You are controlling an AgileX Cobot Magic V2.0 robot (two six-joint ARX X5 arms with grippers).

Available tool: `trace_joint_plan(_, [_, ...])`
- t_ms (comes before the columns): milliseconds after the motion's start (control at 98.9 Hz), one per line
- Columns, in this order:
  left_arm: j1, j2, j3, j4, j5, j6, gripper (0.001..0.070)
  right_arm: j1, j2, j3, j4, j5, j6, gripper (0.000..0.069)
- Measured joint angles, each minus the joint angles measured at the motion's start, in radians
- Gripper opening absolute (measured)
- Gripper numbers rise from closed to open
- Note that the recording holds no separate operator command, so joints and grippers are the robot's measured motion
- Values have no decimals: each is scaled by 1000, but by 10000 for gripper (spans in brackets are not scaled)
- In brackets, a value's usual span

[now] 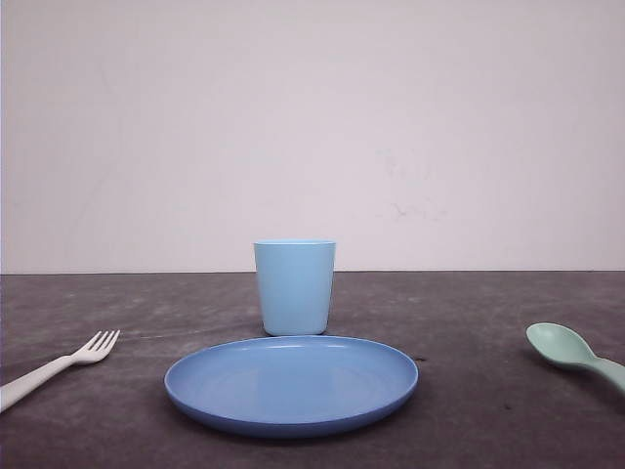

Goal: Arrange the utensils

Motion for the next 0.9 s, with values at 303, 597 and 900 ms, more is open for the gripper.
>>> trace_joint_plan(303, [0, 0, 0, 0, 0, 0, 15, 0, 0, 0, 0, 0, 0, 10])
trace_joint_plan(597, [0, 0, 0, 0, 0, 0, 15, 0, 0, 0, 0, 0, 0, 10])
trace_joint_plan(900, [0, 0, 0, 4, 0, -92, 15, 0, 0, 0, 1, -118, 159, 10])
